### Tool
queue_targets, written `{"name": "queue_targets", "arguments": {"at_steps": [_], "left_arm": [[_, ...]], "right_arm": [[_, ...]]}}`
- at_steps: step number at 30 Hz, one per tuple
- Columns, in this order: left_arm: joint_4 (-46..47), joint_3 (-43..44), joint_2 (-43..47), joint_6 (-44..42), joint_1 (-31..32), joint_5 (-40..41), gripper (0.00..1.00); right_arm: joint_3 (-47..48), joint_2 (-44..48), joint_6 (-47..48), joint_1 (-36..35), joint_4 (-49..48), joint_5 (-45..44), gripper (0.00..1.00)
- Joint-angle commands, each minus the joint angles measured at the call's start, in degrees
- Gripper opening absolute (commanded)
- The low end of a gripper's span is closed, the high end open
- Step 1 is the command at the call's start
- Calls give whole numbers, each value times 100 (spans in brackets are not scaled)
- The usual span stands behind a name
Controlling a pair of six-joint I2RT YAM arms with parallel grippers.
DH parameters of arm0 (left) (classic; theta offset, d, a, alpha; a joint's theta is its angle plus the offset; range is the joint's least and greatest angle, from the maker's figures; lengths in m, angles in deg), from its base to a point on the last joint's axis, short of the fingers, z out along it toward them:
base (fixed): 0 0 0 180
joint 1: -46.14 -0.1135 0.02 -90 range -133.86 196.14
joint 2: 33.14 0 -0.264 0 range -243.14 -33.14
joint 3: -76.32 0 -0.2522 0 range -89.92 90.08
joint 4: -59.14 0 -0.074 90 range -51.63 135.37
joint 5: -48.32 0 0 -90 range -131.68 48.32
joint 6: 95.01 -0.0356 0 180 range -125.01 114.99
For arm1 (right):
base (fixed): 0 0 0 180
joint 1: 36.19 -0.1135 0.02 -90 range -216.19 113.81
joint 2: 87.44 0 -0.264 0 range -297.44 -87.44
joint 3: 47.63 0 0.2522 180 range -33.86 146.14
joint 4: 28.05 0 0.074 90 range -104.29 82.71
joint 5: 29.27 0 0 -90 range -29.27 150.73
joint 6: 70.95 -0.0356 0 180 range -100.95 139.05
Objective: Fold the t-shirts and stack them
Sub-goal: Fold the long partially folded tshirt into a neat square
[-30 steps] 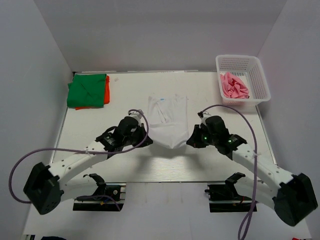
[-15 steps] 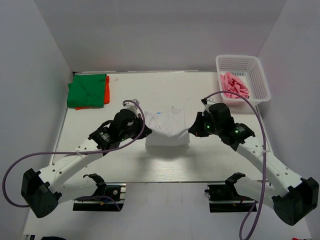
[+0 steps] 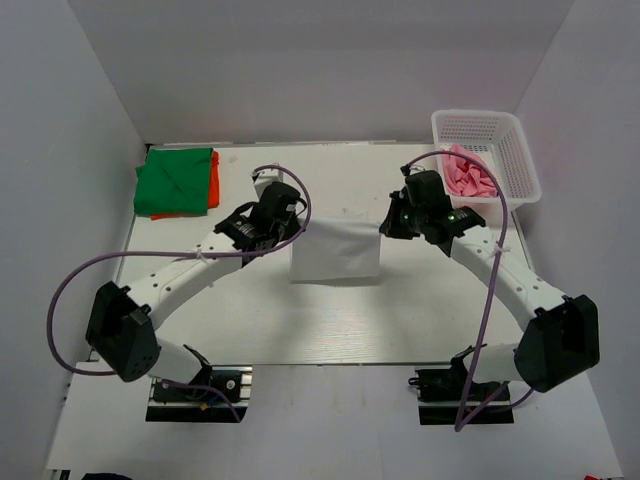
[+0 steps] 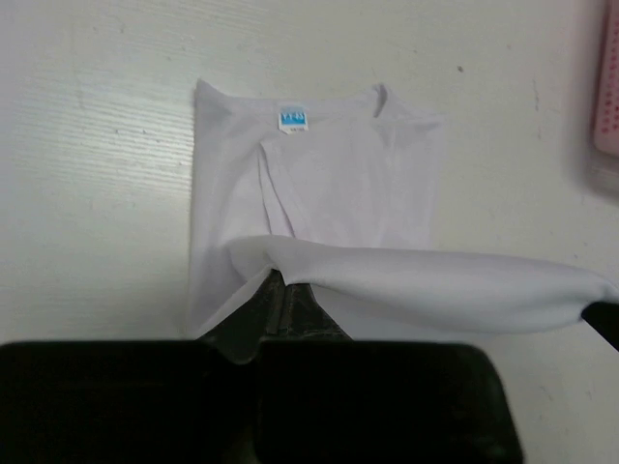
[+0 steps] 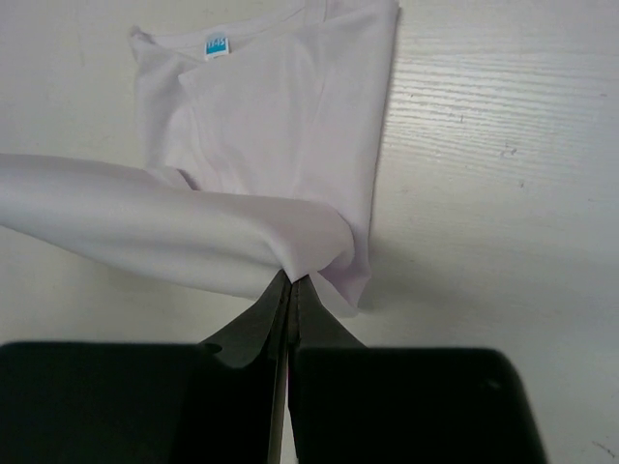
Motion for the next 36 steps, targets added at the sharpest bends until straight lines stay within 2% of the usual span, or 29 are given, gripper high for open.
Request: {"name": "queue_targets", "arguments": {"at_steps": [1,5,13,20,23,24,25,26,27,28,31,36], "left_arm": [[-77,494,-322,13,-182,534,0],[204,696,-727,-100,-480,535,0],[459,1303,-1799,-320,-1033,-25,0],[722,1628,-2713,-425,-1341,-440,0],[794,2039,-3056,-488,-1473,-590,0],[732,2137,-3267,-488,-1474,-590,0],[732,2234,-3364,-488,-1474,-590,11],[662,2426,-3444,-488,-1543,-590,27],[531,2550,-3505,-488,-1596,-703,57],[443,2664,-3558,-488,-1597,-704,99],[442,2692,-3419,-540,-1597,-844,100],[881,1876,-2935,-646,-1527,-1529,100]], "right_arm": [[424,-325,150,214,-262,-114,0],[688,-896,229,373,-525,360,0],[1382,-1890,326,654,-789,519,0],[2128,-3136,387,813,-894,730,0],[2514,-3717,387,909,-1000,704,0],[2586,-3832,405,970,-1052,704,14],[2700,-4060,457,988,-1105,826,33],[2910,-4245,475,988,-1140,1001,56],[3147,-4333,484,1032,-1106,1090,90],[3315,-4387,519,1024,-1062,1195,90],[3003,-4020,563,989,-1209,1346,90],[1912,-3008,475,988,-1791,1669,90]]}}
